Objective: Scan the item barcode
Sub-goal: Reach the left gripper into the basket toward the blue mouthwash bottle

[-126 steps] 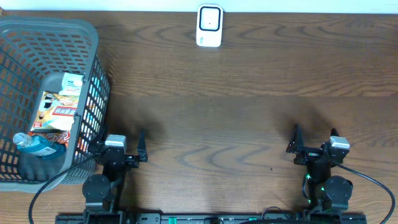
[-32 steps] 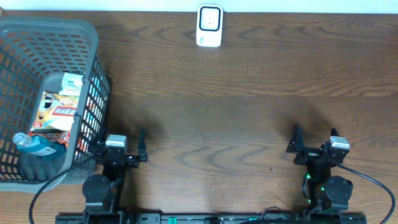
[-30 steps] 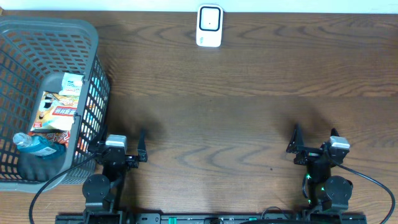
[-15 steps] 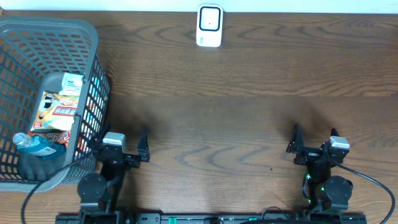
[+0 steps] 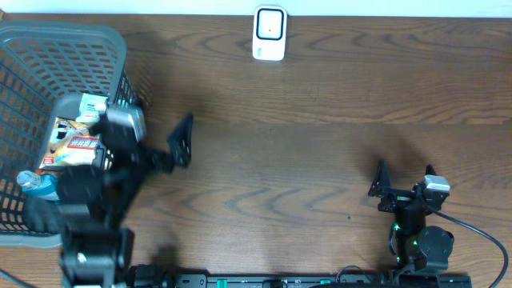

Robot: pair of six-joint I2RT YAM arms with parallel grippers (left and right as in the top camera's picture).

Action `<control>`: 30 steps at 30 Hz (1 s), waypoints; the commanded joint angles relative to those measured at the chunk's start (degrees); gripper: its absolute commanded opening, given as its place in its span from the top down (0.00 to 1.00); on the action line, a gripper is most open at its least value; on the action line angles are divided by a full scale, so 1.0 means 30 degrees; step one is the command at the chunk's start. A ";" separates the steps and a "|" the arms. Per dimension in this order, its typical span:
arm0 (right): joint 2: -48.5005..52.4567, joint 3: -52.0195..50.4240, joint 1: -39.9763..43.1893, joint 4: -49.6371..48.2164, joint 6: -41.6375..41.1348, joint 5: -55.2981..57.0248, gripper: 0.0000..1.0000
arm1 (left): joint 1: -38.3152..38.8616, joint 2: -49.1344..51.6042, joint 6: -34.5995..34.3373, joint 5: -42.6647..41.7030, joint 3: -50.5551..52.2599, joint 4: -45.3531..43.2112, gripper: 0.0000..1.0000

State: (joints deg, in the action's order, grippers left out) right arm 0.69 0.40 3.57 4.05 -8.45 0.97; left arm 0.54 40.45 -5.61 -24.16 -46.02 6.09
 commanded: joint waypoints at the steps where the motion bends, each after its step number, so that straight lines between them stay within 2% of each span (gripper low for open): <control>1: -0.0117 -0.0029 0.0066 0.0073 0.0270 -0.0095 0.01 | 0.0044 0.2477 -0.0736 0.0095 -0.4262 0.1661 0.02; 4: -0.0117 -0.0029 0.0066 0.0073 0.0277 -0.0095 0.01 | 0.0044 0.4692 -0.0481 0.1960 -0.7985 0.4991 0.02; 6: -0.0117 -0.0029 0.0058 0.0073 0.0277 -0.0095 0.01 | 0.0044 0.5960 0.0138 0.2215 -1.0003 0.6885 0.02; 9: -0.0117 -0.0029 0.0066 0.0073 0.0277 -0.0095 0.01 | 0.0044 0.6870 0.0503 0.2011 -1.1052 0.9304 0.02; 14: -0.0102 -0.0029 0.0066 0.0073 0.0277 -0.0095 0.01 | 0.0044 0.7359 0.0874 0.1814 -1.1009 0.9362 0.02; 16: -0.0102 -0.0029 0.0066 0.0073 0.0270 -0.0095 0.01 | -0.0189 0.7133 0.0882 0.3184 -1.1351 0.9267 0.02; 17: -0.0102 -0.0029 0.0066 0.0073 0.0270 -0.0095 0.01 | -0.0393 0.7045 0.0291 0.4546 -1.1613 0.9449 0.02; 20: -0.0102 -0.0029 0.0066 0.0073 0.0277 -0.0095 0.01 | -0.1734 0.7060 -0.3752 1.0579 -1.2874 1.1234 0.02; 22: -0.0102 -0.0029 0.0066 0.0073 0.0270 -0.0095 0.01 | -0.3126 0.7220 -0.5756 1.2815 -1.3508 1.2801 0.02; 25: -0.0102 -0.0029 0.0066 0.0073 0.0277 -0.0095 0.01 | -0.6557 0.7723 -0.8765 1.2772 -1.3755 1.5467 0.02; 30: -0.0102 -0.0029 0.0058 0.0073 0.0270 -0.0095 0.01 | -1.0316 0.9355 -1.1103 1.1366 -1.3755 1.8491 0.02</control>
State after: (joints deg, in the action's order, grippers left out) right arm 0.69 0.40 3.57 4.05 -8.45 0.89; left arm -25.45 64.62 -30.13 9.80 -86.91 58.76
